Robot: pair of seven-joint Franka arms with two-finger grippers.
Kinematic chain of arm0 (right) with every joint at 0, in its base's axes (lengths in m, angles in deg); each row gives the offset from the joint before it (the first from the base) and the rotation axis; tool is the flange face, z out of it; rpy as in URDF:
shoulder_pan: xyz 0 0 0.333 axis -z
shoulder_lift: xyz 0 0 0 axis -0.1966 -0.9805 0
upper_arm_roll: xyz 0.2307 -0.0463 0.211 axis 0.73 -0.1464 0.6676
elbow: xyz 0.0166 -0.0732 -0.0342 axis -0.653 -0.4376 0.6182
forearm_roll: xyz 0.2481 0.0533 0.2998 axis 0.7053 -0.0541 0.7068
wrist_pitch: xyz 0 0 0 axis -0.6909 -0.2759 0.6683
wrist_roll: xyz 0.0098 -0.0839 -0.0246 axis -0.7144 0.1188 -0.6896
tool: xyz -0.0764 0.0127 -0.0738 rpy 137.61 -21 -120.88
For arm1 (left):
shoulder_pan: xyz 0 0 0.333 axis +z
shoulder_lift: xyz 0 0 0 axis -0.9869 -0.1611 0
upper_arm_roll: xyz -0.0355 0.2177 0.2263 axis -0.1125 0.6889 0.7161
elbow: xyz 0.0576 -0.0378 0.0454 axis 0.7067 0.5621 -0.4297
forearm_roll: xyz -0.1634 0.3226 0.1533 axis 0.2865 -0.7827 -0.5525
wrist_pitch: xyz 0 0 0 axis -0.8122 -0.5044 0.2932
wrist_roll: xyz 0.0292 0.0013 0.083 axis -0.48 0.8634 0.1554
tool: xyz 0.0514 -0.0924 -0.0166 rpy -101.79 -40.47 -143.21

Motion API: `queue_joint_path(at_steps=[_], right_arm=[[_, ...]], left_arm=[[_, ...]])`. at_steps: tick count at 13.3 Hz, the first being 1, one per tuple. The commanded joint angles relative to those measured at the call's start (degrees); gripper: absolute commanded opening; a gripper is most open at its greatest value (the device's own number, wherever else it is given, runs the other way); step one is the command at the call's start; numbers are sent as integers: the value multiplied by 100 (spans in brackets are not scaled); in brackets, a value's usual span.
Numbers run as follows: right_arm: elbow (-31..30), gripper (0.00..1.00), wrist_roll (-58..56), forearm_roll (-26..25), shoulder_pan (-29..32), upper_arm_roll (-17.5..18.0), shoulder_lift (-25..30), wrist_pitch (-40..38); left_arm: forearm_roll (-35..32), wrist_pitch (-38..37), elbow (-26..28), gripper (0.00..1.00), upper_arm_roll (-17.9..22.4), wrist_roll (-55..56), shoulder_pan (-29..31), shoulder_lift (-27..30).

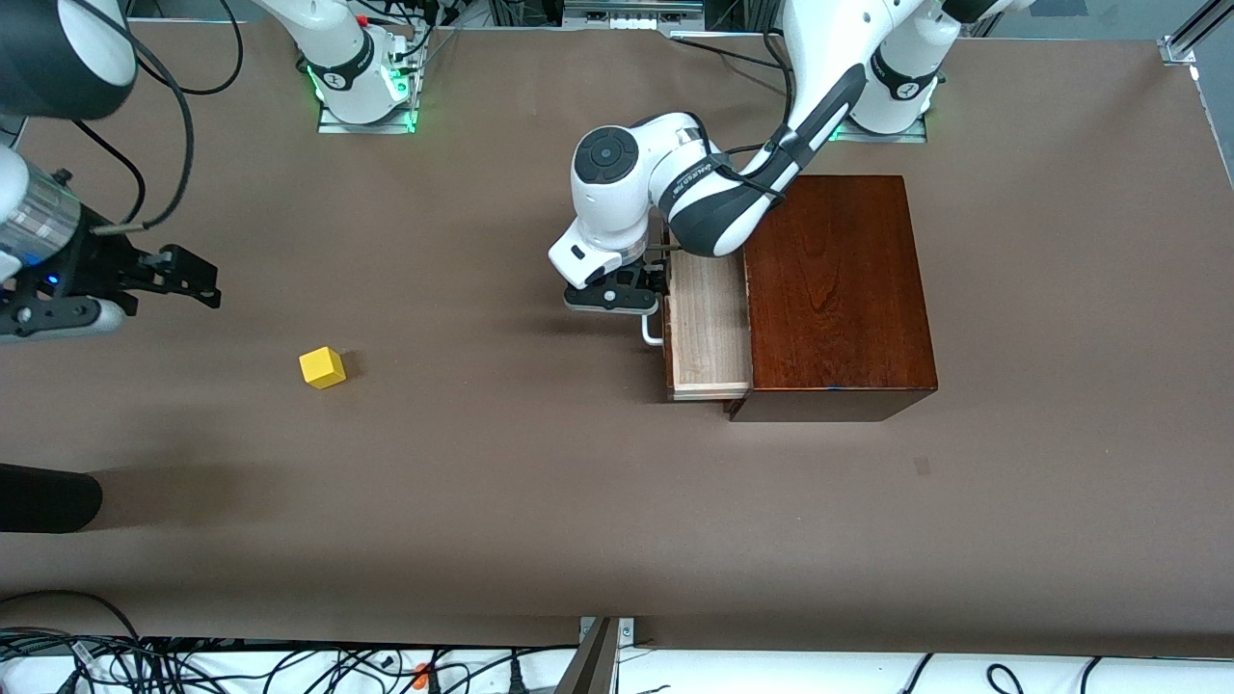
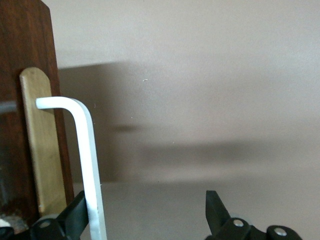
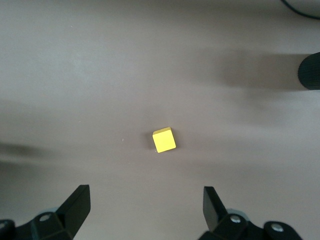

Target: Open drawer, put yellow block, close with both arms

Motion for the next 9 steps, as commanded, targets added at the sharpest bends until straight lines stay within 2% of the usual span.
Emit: queue_joint_path(at_steps=[1,5,9], right_arm=[[69,100,-88,-231,38,11,-178,41],[-1,100,-140,-267,81,11,-240,-38],[-19,100,-342,-232,126,20,-697,-222]], left_arm=[[102,-509,-143,100,-8,-95,42,328],[102,-1467,-143,100,0,-104,191,943],[119,-2390,-143,100,-8,-804,884,1506]])
